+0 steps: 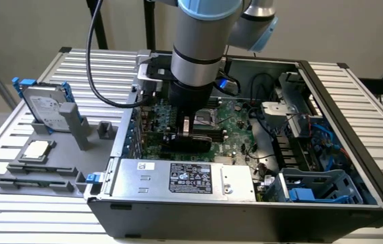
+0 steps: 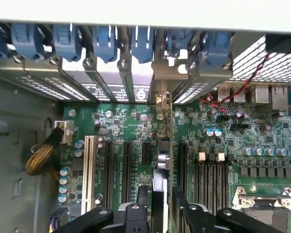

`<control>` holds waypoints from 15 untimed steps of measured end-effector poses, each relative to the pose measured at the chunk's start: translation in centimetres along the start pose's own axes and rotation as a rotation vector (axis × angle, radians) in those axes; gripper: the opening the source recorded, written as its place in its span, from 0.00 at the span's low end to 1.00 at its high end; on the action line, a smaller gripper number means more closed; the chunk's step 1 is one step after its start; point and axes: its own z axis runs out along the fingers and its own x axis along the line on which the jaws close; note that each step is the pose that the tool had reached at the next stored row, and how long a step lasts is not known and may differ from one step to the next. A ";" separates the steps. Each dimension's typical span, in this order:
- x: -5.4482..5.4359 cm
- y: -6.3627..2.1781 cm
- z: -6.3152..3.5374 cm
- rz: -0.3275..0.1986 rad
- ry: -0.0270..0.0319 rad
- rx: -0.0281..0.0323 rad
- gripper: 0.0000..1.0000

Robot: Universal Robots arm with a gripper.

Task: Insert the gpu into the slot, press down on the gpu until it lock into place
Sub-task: 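Insert the gpu into the slot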

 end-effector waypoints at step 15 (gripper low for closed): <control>-0.2 1.91 -4.05 -0.001 0.0002 -0.0061 0.11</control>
